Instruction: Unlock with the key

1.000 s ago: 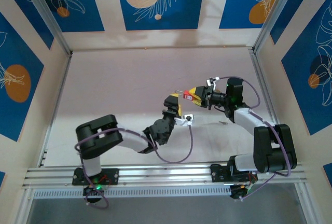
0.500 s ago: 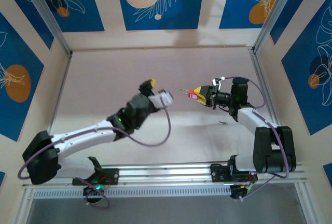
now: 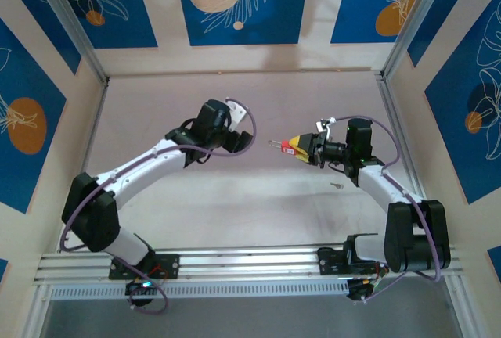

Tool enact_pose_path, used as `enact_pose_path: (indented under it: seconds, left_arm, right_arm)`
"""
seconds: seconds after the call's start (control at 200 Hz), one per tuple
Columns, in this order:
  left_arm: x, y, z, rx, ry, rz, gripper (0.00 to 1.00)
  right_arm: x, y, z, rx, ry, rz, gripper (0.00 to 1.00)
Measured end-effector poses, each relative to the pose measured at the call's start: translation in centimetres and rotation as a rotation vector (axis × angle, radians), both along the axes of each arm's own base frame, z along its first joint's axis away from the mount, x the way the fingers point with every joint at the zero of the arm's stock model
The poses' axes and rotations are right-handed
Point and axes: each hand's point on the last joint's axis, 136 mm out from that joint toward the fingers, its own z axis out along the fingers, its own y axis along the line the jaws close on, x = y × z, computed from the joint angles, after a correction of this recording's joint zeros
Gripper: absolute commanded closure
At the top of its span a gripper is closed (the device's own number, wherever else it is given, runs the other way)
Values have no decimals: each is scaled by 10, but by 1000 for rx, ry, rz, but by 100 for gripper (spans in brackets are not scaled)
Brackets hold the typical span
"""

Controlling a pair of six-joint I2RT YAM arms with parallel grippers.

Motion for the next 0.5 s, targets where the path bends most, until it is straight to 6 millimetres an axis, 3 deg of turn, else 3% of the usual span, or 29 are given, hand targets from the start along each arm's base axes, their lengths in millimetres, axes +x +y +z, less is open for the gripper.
enact_pose_path:
  seconds: [0.185, 0.5]
  left_arm:
    - [4, -9, 5, -63, 82, 45, 17]
    - [11, -19, -7, -40, 194, 65, 17]
  right_arm:
    - [-2, 0, -1, -7, -1, 4, 85]
    - [-8, 9, -4, -16, -4, 35, 86]
